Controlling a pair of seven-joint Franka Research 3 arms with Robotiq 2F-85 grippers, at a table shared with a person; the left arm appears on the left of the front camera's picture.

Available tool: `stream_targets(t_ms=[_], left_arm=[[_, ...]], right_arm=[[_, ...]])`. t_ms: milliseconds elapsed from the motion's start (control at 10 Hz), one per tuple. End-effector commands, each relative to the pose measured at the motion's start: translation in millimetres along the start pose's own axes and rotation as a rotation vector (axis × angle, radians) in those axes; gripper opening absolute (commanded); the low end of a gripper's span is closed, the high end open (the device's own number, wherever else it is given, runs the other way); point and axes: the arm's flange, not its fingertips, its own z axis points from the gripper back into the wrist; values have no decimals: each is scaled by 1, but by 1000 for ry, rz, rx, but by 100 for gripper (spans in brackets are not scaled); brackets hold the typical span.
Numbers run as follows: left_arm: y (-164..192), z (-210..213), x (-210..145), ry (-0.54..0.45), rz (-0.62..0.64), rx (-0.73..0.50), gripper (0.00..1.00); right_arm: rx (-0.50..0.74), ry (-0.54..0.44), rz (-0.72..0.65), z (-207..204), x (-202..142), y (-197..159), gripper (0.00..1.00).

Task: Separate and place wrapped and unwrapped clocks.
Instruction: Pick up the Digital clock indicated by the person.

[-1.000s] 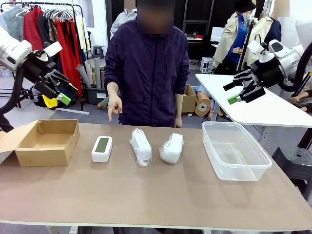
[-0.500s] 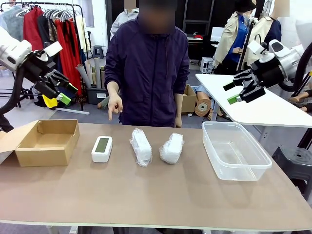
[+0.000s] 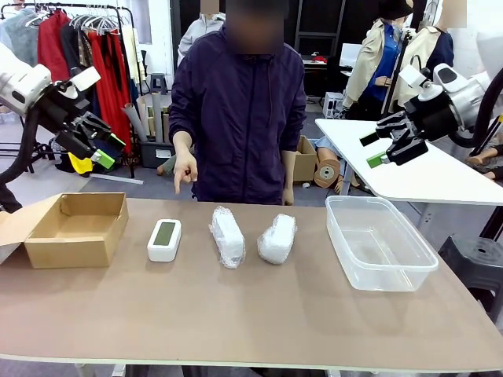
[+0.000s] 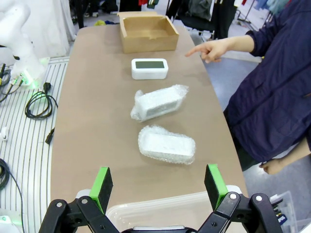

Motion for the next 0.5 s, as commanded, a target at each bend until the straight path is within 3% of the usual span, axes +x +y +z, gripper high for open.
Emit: stream_targets(t_ms=[0, 400], left_arm=[[-1, 1, 0, -3, 0, 2, 100], [-1, 1, 0, -3, 0, 2, 100]], right_arm=[[-5, -3, 4, -1, 1, 1, 100], [-5, -3, 4, -1, 1, 1, 100]])
